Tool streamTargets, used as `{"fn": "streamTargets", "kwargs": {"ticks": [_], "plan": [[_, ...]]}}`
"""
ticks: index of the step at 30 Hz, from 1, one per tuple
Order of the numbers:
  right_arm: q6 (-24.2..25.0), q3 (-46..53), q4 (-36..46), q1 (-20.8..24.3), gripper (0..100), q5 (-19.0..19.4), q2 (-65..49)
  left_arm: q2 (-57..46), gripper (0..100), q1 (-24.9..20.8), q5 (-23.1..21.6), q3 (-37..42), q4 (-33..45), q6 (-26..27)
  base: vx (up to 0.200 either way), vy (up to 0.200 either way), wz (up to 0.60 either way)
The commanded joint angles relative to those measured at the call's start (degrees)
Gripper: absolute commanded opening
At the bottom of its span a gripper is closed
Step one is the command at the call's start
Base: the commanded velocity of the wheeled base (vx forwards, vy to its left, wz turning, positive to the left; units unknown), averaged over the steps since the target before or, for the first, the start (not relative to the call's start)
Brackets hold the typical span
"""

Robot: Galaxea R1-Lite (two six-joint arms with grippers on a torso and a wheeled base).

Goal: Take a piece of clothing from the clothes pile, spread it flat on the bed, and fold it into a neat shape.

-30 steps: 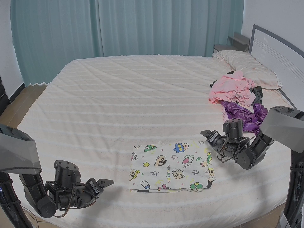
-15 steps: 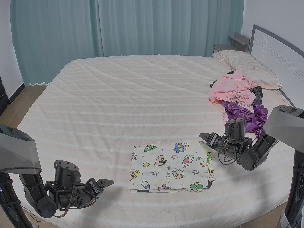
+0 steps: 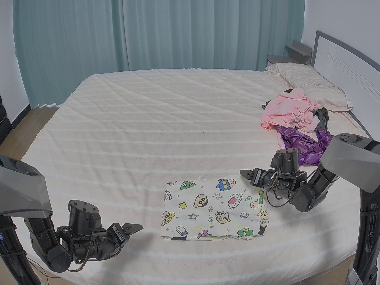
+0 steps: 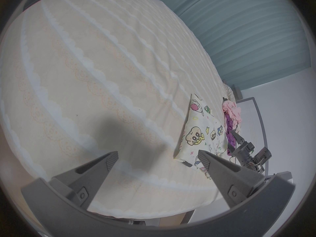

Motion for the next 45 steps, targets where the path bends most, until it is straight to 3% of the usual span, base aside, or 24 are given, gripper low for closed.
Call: {"fn": "streamTargets", "kwargs": {"ticks": [1, 3, 4, 39, 40, 45], "plan": [[-0.2, -1.0, 0.1, 0.2, 100, 0.0, 2.1, 0.6, 100, 0.0, 0.1, 0.0, -0.5, 0.0, 0.0, 0.0, 0.0], [-0.2, -1.1, 0.1, 0.2, 100, 0.1, 2.4, 0.8, 100, 0.0, 0.1, 0.0, -0.9, 0.0, 0.0, 0.0, 0.0], [-0.2, -1.4, 0.1, 0.1, 0, 0.1, 2.7, 0.8, 100, 0.0, 0.1, 0.1, -1.4, -0.1, 0.0, 0.0, 0.0], [0.6, -6.6, 0.0, -6.0, 0, -0.7, 5.8, 1.3, 100, 0.0, 0.1, 0.3, -2.0, 0.0, 0.0, 0.0, 0.0], [0.6, -6.4, -0.3, -6.3, 100, -0.7, 5.6, 1.3, 100, 0.0, 0.1, 0.3, -2.0, 0.0, 0.0, 0.0, 0.0], [1.3, -2.8, 0.1, -7.2, 100, -0.7, 1.2, 1.3, 100, 0.0, 0.1, 0.3, -2.0, 0.0, 0.0, 0.0, 0.0]]}}
